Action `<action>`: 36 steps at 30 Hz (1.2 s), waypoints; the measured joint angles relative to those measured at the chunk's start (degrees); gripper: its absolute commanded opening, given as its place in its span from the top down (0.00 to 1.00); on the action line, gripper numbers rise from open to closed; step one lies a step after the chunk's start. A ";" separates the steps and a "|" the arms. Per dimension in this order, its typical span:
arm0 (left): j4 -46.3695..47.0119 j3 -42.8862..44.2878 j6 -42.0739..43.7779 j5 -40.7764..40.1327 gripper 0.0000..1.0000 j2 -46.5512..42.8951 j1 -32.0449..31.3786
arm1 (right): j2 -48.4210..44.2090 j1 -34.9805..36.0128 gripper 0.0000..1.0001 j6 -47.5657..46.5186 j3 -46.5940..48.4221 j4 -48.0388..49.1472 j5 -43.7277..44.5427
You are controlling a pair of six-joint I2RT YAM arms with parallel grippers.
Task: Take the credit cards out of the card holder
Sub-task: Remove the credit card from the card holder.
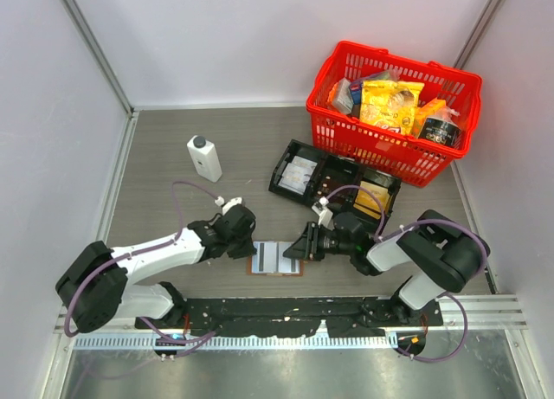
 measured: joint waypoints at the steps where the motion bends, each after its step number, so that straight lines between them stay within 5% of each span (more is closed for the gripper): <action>1: -0.17 0.37 0.26 0.09 0.98 0.46 -0.02 | -0.70 0.00 0.64 -0.39 0.72 -1.44 0.13; 17: -0.55 0.90 2.80 2.99 0.99 3.30 0.00 | 6.51 3.43 0.64 -0.26 8.87 -7.21 4.04; 36: -1.79 2.75 2.49 3.02 0.99 5.27 0.22 | 11.17 3.23 0.95 3.19 7.78 1.33 3.30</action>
